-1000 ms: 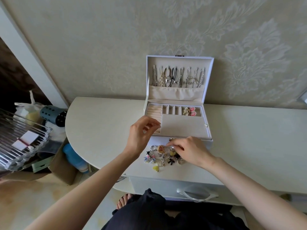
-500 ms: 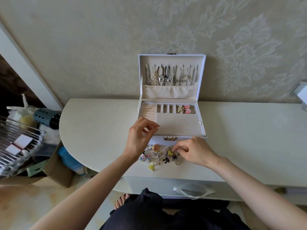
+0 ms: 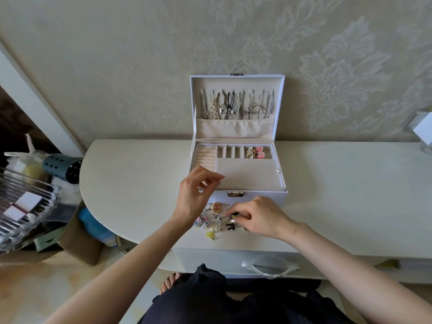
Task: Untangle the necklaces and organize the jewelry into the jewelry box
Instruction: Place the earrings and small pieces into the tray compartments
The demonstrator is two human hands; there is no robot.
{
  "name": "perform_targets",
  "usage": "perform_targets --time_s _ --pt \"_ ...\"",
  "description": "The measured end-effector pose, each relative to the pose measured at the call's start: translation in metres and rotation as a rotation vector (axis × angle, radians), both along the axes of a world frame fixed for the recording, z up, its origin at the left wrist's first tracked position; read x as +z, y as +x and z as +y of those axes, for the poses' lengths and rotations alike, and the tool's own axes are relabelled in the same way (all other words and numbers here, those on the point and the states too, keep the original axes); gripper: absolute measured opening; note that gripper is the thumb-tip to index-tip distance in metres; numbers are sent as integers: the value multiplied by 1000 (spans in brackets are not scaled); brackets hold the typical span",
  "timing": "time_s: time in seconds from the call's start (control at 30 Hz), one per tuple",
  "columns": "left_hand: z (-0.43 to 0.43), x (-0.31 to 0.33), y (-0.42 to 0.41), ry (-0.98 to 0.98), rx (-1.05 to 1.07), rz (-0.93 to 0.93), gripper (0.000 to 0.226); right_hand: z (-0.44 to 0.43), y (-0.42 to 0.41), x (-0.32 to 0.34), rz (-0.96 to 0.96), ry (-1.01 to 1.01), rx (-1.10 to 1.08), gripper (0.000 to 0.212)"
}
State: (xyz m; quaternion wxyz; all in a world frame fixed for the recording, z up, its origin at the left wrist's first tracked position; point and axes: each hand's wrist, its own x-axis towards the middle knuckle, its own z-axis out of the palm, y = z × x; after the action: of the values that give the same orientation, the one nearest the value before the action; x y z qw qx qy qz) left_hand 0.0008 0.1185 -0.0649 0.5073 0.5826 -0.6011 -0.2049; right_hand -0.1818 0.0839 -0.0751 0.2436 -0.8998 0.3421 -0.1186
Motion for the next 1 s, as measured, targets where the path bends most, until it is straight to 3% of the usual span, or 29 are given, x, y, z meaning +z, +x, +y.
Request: perform_targets --time_s 0.2,0.5,0.6,0.7,0.8,1.0 --pt "2 1 1 1 13 16 11 10 19 -3 153 -66 107 28" --pt "3 1 4 -1 18 21 32 7 13 -10 94 -242 129 21" --pt "5 2 3 26 25 61 27 4 14 -13 109 -287 142 20" --pt "10 -1 6 -8 14 -12 15 2 15 -21 74 -410 144 17" --pt "18 -7 13 -106 -17 -168 10 0 15 -30 20 -478 125 29" --pt "39 -40 32 -139 4 -367 13 1 15 -28 -205 -424 35 23"
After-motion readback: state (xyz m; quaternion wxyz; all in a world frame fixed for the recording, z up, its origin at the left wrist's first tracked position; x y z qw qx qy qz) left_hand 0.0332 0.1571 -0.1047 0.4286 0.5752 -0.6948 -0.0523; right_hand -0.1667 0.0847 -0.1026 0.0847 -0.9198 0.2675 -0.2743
